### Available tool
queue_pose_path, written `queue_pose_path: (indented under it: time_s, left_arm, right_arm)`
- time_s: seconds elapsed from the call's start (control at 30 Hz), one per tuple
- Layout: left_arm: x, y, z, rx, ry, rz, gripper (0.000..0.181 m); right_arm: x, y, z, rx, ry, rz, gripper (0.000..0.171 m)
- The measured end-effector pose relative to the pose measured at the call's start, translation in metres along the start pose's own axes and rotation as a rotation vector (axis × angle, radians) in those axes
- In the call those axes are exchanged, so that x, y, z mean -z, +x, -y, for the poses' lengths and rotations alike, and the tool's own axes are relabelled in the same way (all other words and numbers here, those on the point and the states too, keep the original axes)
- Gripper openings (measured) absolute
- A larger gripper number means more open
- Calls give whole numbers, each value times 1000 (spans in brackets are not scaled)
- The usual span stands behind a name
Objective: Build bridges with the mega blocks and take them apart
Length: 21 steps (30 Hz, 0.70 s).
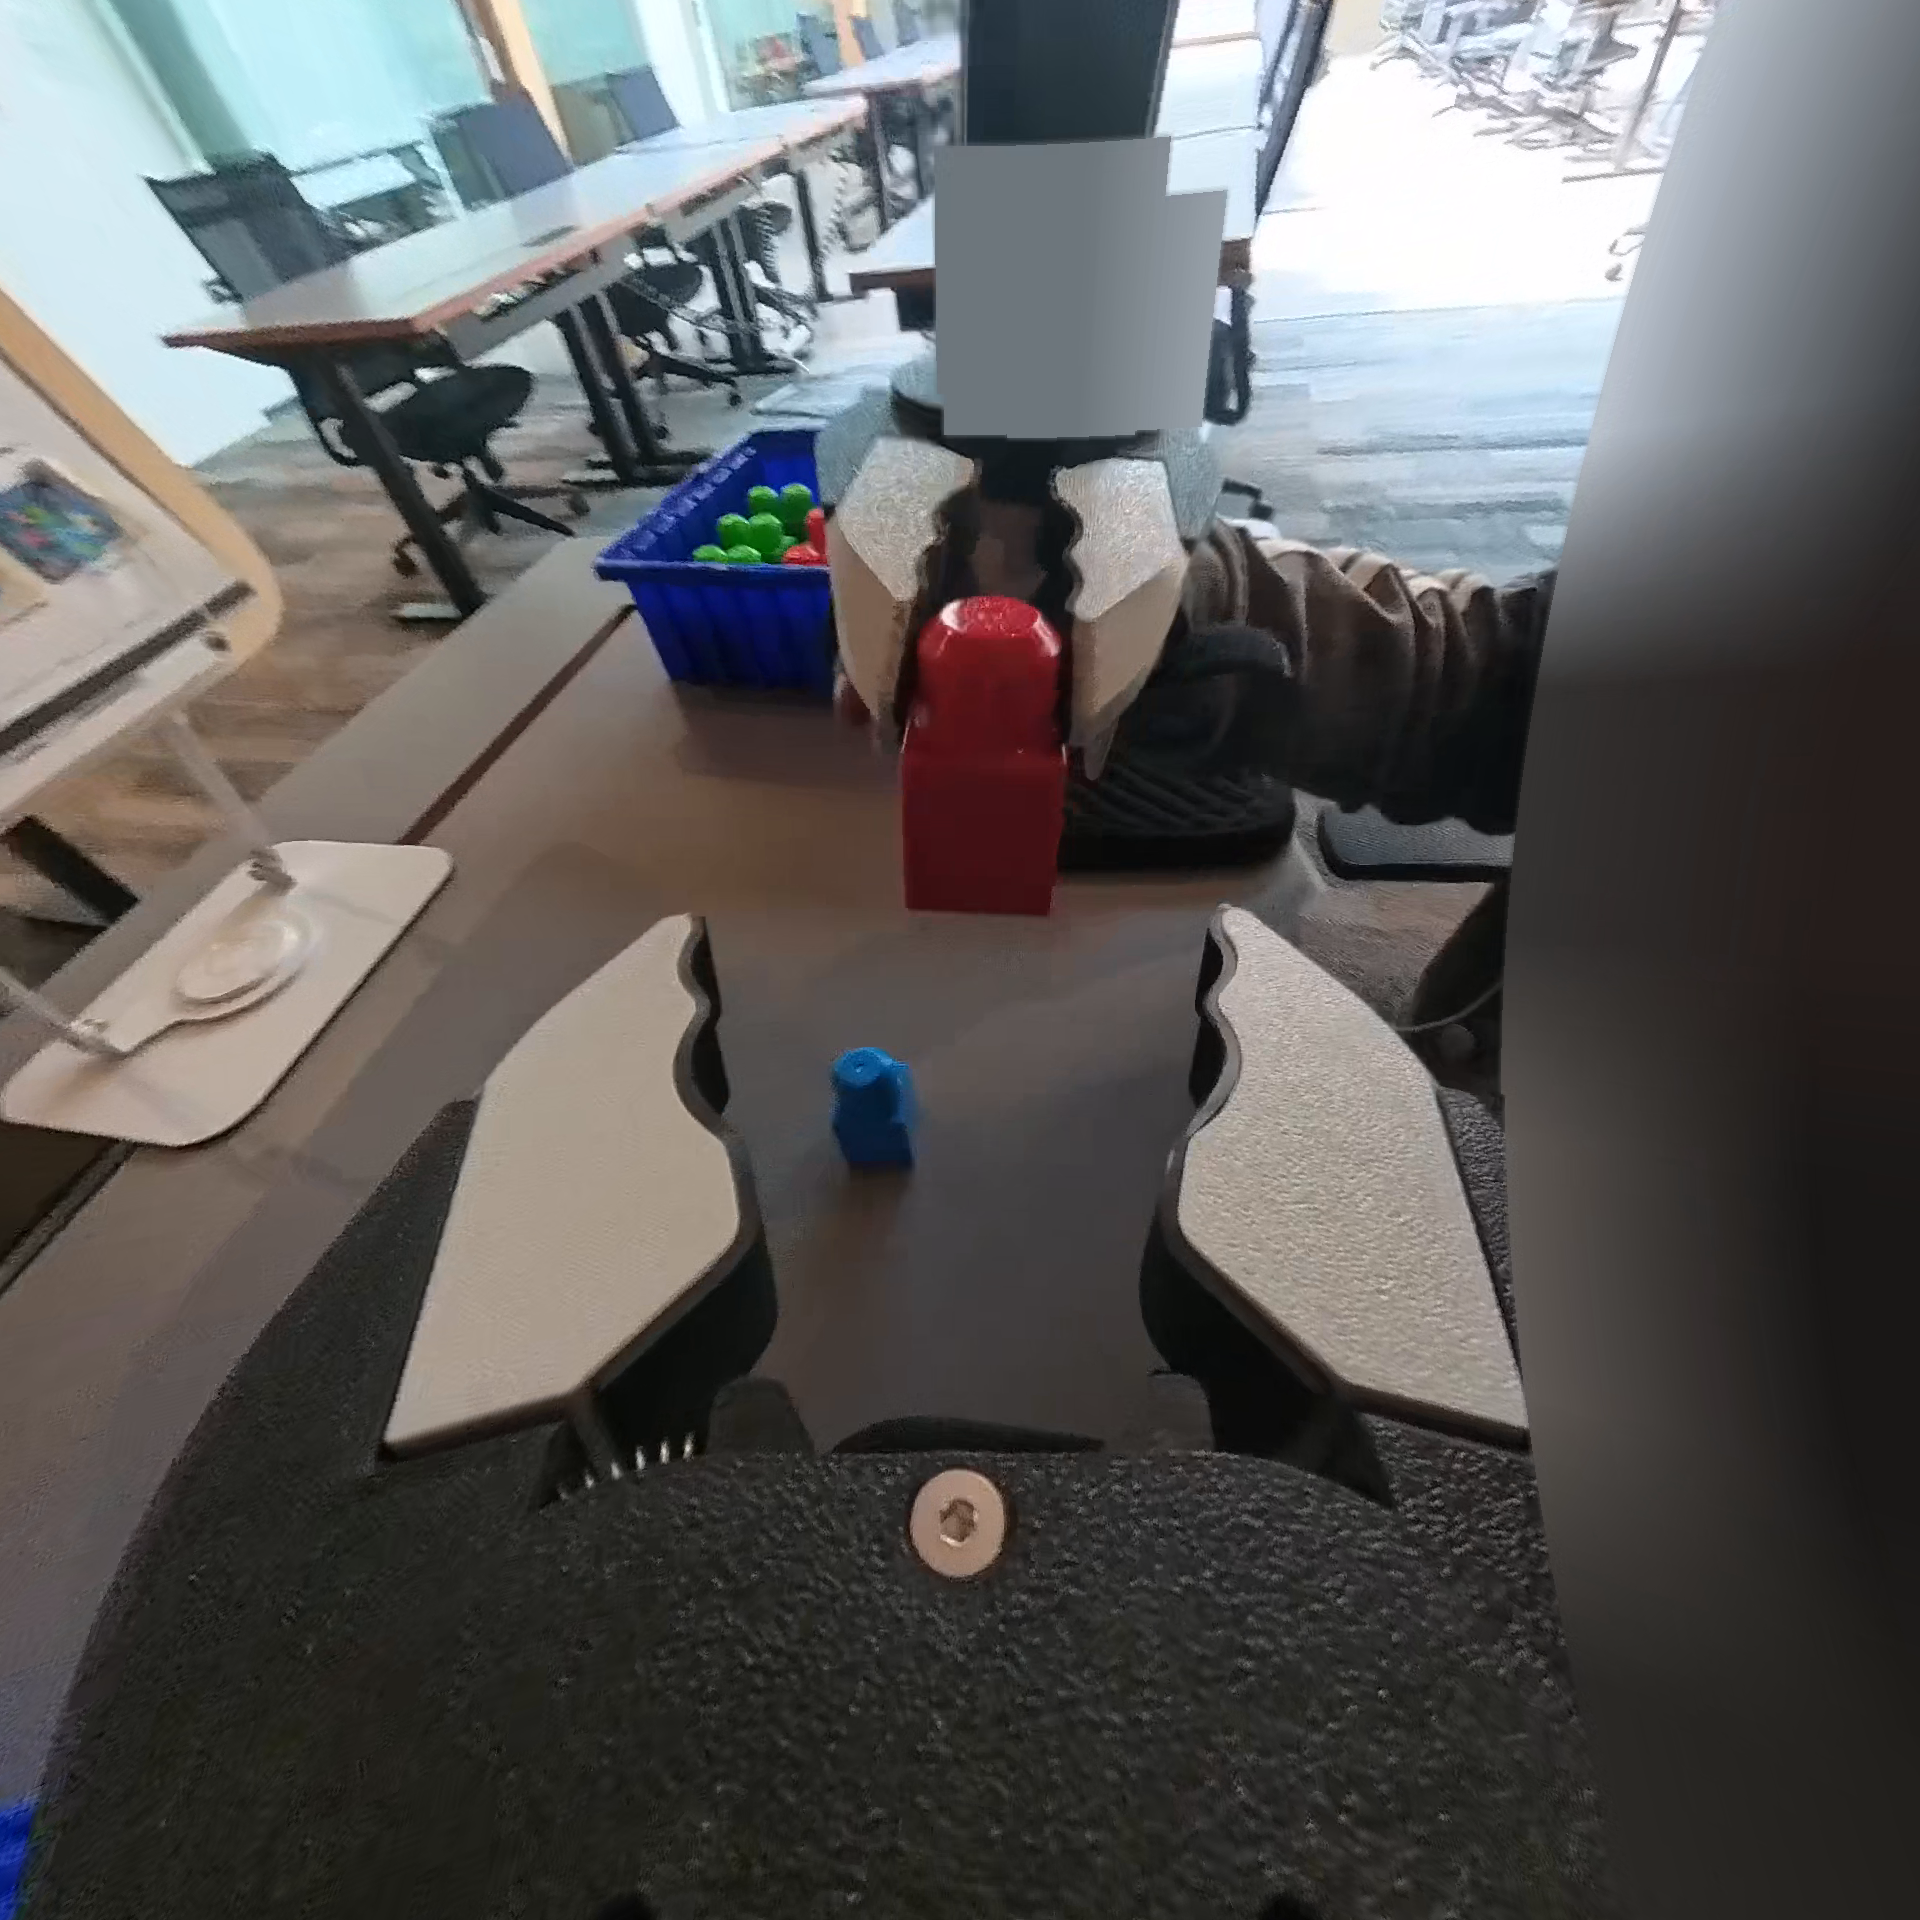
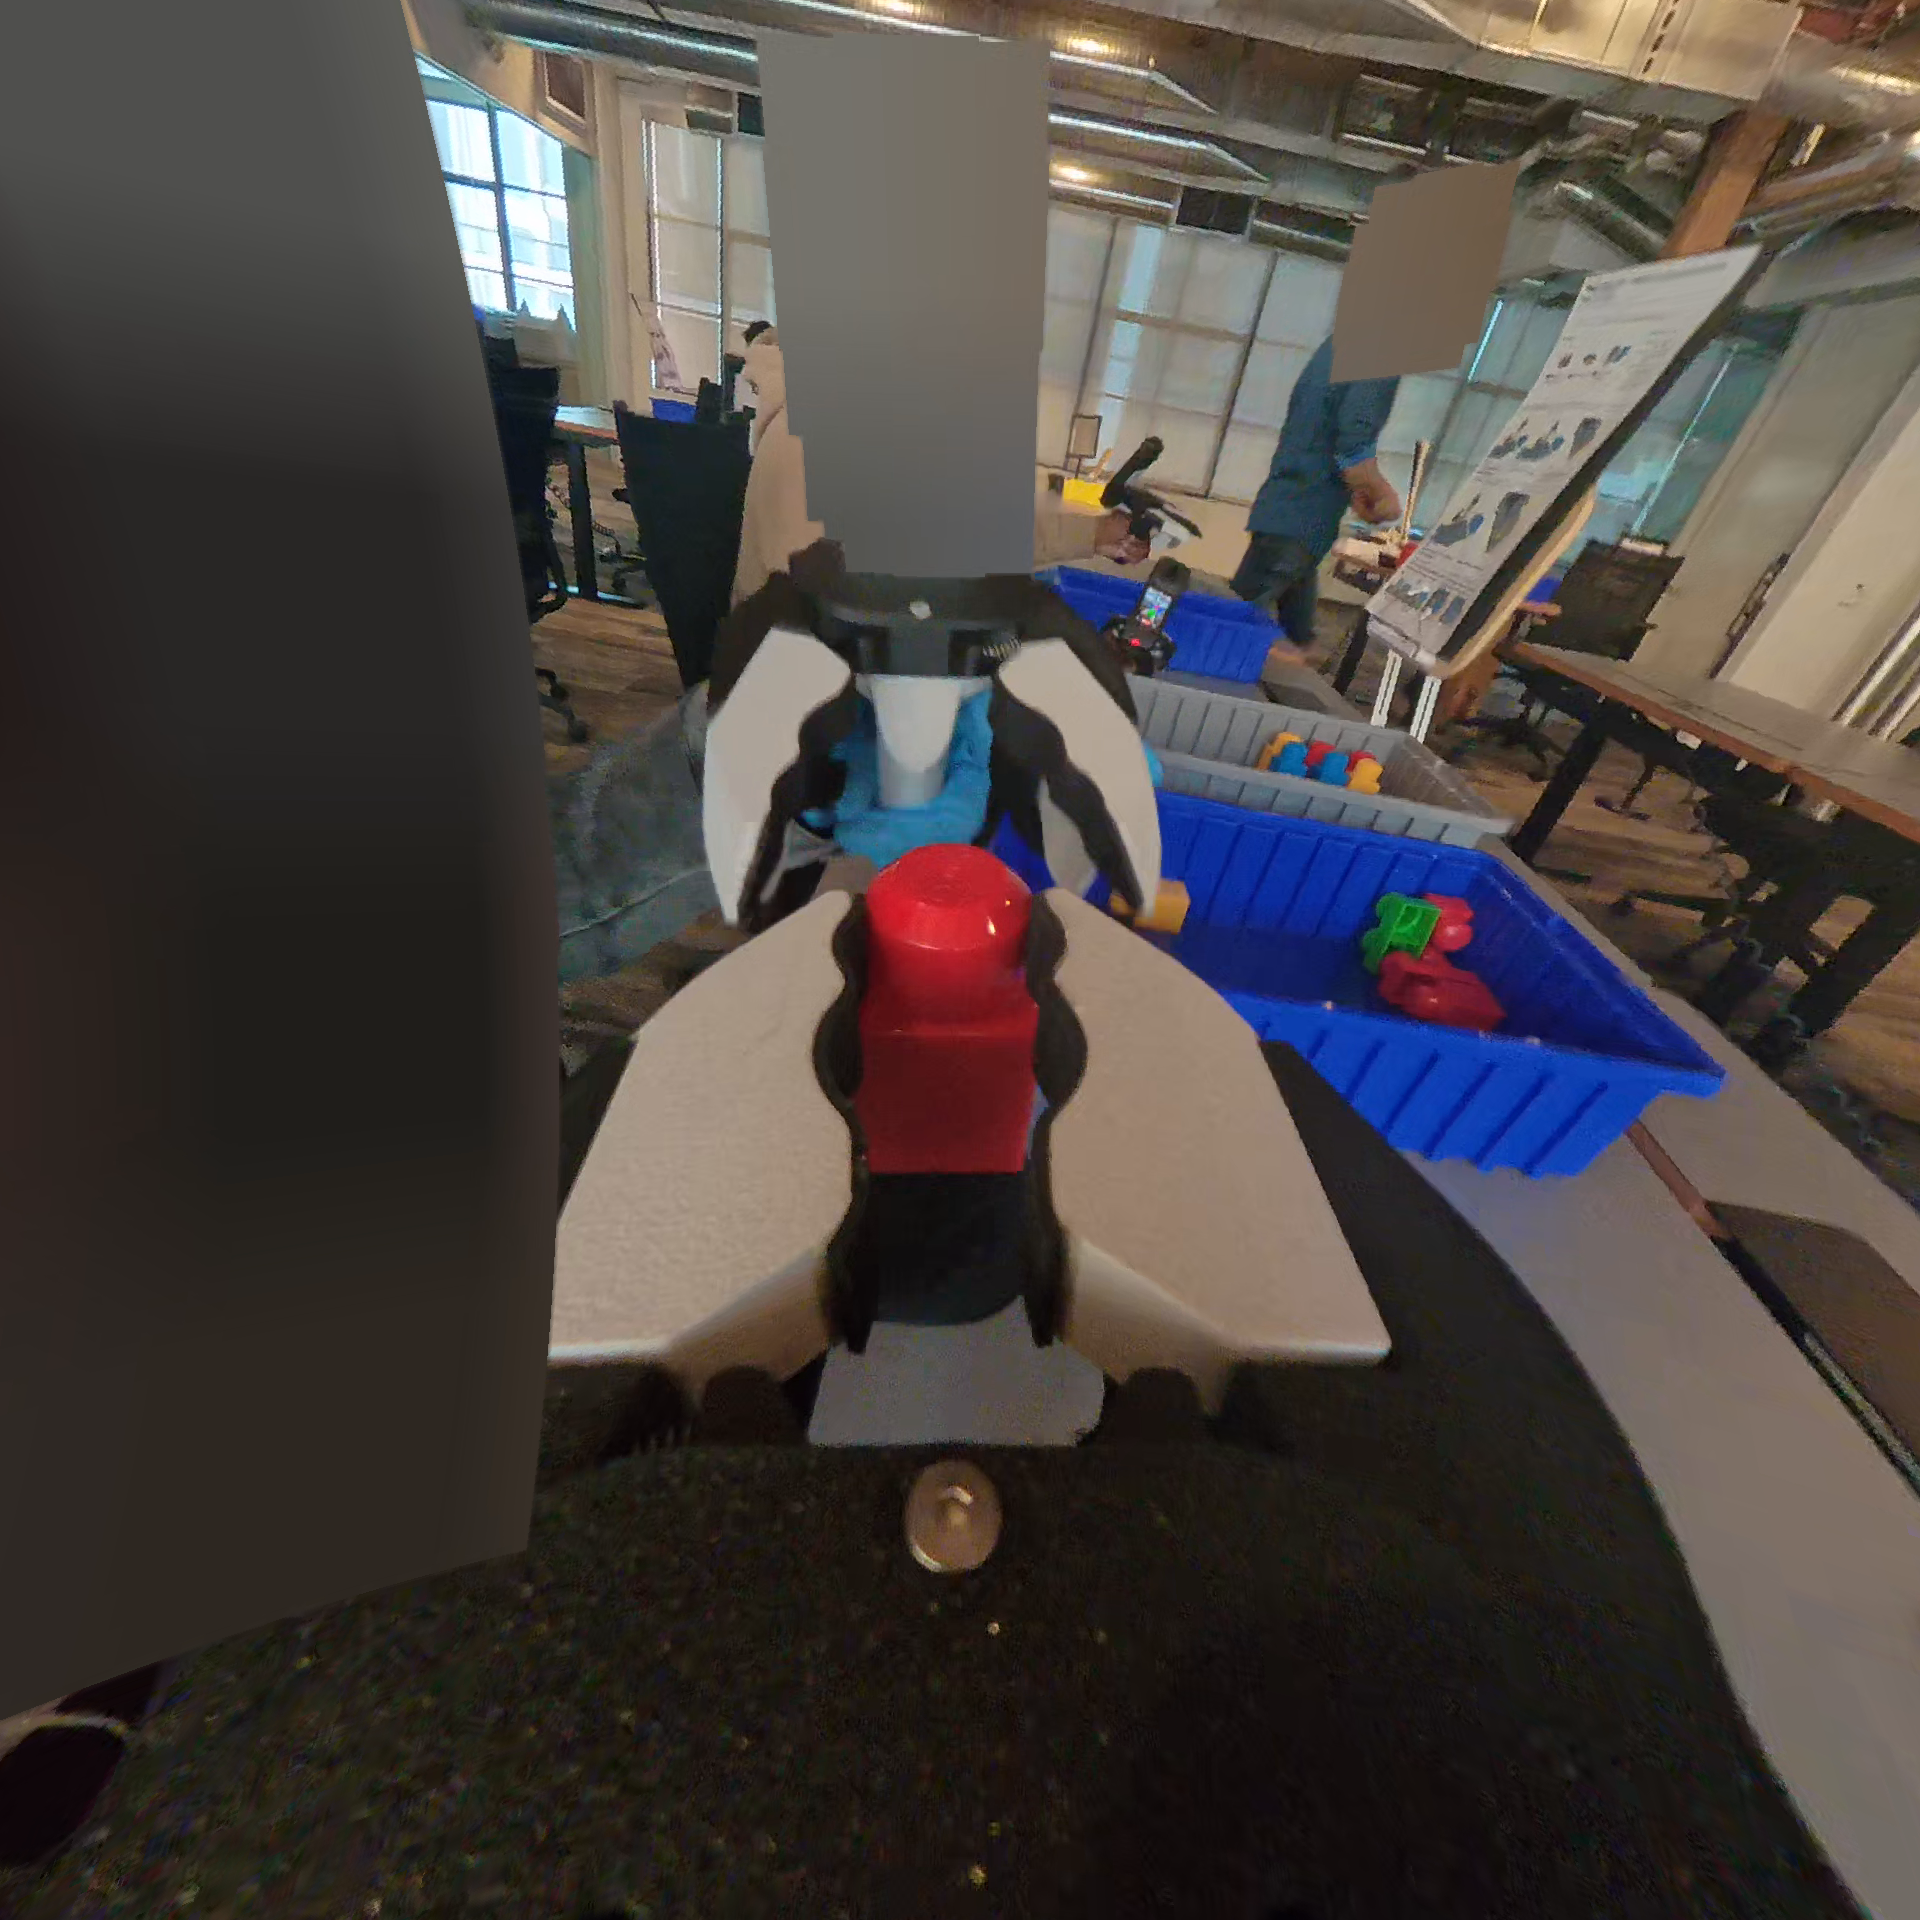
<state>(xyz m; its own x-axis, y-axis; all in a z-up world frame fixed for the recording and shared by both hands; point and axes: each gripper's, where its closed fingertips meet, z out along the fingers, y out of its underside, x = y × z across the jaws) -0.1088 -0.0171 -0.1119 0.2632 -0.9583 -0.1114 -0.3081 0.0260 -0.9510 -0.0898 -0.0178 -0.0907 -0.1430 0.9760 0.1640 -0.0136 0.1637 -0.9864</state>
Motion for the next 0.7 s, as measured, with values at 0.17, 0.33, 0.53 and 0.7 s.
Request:
queue_pose_path:
  time_s: [0.17, 0.33, 0.53, 0.7]
  left_arm:
    - [30, -8, -6, 2, 73, 173, 80]
    - [61, -12, -9, -6, 129, 316, 74]
    - [89, -8, 0, -42, 211, 414, 69]
    - [99, -5, -1, -59, 233, 450, 66]
  right_arm:
    - [30, 5, -56, -85, -93, -29, 29]
    - [61, 16, -128, -134, -217, -54, 29]
    - [70, 32, -182, -166, -304, -37, 29]
    - [63, 38, -205, -174, -374, -6, 29]
